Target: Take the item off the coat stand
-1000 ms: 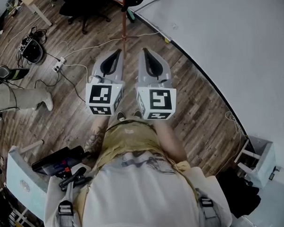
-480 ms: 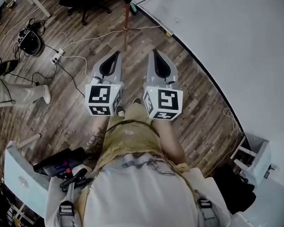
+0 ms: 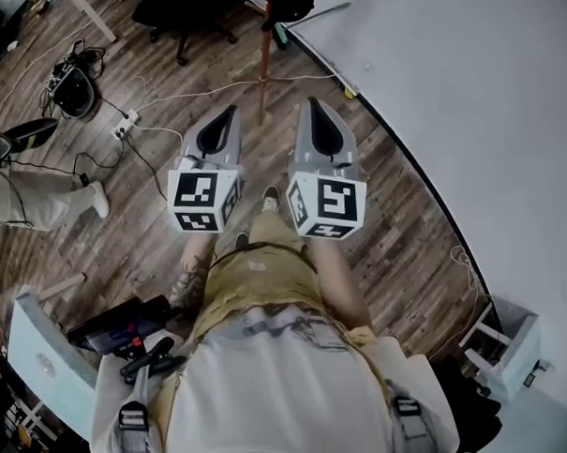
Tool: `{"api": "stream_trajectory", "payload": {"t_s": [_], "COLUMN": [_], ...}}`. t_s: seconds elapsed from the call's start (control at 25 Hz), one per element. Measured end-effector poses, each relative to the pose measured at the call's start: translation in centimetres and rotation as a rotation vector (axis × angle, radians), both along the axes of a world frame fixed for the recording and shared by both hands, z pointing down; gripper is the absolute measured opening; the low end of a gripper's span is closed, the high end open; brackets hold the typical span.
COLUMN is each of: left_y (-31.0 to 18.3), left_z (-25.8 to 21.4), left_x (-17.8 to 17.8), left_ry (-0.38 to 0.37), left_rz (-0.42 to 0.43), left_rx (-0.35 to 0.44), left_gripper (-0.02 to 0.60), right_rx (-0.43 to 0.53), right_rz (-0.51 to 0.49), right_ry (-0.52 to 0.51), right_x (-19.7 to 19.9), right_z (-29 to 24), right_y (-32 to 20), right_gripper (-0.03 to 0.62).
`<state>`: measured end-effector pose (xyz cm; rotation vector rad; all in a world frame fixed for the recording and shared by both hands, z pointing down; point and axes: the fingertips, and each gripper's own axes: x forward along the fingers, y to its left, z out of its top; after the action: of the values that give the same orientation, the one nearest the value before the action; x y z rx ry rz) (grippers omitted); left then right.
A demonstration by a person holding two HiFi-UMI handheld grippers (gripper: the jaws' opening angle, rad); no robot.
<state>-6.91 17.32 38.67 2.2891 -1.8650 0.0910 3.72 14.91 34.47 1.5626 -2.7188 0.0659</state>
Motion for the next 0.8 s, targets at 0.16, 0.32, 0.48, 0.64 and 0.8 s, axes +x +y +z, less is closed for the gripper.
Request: {"api": "stream_trajectory", "payload": {"t_s": [0.16, 0.32, 0.48, 0.64, 0.8], "left_y": [-5.0, -10.2, -14.9, -16.7, -17.7], "left_z": [-1.7, -0.9, 0.5, 0.6, 0.8], "left_x": [0.4, 1.1, 1.7, 1.7, 1.8], "left_ry": [-0.014, -0.020, -0.026, -0.028, -0.031], "left_rz": [-0.010, -0.024, -0.032, -0.057, -0.059], "left_rx": [0.036, 0.023, -0.003, -0.027, -0.045], "left_gripper": [-0.002, -0.002, -0.002, -0.002, -0.002], "right_rx": [0.037, 0.029, -0.006, -0.045, -0.069], "right_rz": [-0.031, -0.039, -0.071, -0.097, -0.094], "right_ry": [-0.026, -0.046, -0.058, -0.046, -0.037], "right_x": [0.1, 0.9, 1.0, 1.2, 1.5], "right_z": [-1.8, -1.0, 0.9, 1.6, 2.4], "right_y": [-5.0, -10.4, -15.2, -17.0, -17.8], "right_gripper": [0.000, 0.000, 0.000, 0.000, 0.000]}}
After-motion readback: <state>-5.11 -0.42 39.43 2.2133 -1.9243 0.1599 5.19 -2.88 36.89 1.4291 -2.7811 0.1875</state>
